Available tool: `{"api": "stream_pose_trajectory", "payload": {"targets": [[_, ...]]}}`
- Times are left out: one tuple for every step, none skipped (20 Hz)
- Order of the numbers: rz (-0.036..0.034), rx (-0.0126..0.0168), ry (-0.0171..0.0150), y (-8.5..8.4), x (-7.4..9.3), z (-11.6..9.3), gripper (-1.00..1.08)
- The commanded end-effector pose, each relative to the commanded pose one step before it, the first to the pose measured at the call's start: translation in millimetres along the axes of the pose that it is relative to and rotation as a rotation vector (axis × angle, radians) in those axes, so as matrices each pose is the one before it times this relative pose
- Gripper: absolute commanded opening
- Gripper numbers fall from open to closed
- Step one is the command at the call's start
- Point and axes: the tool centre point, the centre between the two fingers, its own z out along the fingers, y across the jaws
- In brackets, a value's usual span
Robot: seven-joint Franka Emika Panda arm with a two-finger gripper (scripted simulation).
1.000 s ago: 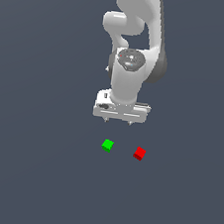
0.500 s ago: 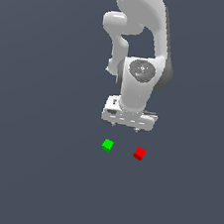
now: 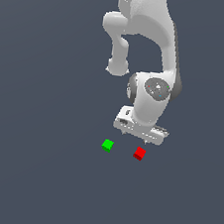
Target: Stack the red cube on top of the green cube.
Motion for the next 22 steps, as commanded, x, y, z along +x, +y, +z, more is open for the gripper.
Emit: {"api": "stream_pose_trajectory", "payload": {"targets": [[0.04827,0.00055,0.00422,-12.96,3.82,8.57,1.0],[0.01685,0.00018,0.00135,-4.69,1.39,3.05,1.0],[0.01592,0.00017,0.00128,-4.43,1.33,2.88,1.0],[0.015,0.00017,0.0012,-4.16,1.27,2.7,1.0],[0.01409,0.00016,0.00112,-3.9,1.24,2.53,1.0],[0.01315,0.00015,0.00104,-3.63,1.2,2.34,1.0],[0.01218,0.00014,0.00095,-3.36,1.15,2.16,1.0],[0.01121,0.00014,0.00087,-3.08,1.09,1.97,1.0],[0.01016,0.00012,0.00078,-2.8,1.0,1.79,1.0],[0.00913,0.00011,0.0007,-2.49,0.92,1.6,1.0],[0.008,0.0001,0.00061,-2.22,0.8,1.4,1.0],[0.00695,0.00009,0.00052,-1.88,0.73,1.2,1.0],[0.0058,0.00007,0.00043,-1.59,0.63,1.0,1.0],[0.00472,0.00006,0.00034,-1.27,0.55,0.8,1.0],[0.00358,0.00005,0.00025,-0.99,0.45,0.6,1.0],[0.00258,0.00004,0.00016,-0.65,0.42,0.4,1.0],[0.00154,0.00002,0.00007,-0.34,0.35,0.2,1.0],[0.0,0.0,0.0,-0.34,0.03,0.02,1.0],[0.0,0.0,0.0,0.11,0.16,-0.08,1.0],[-0.00209,-0.00025,-0.00057,0.47,-0.59,0.06,1.0],[0.0,0.0,0.0,-0.01,-0.01,0.4,1.0],[0.0,0.0,0.0,-0.02,-0.02,1.19,1.0]]}}
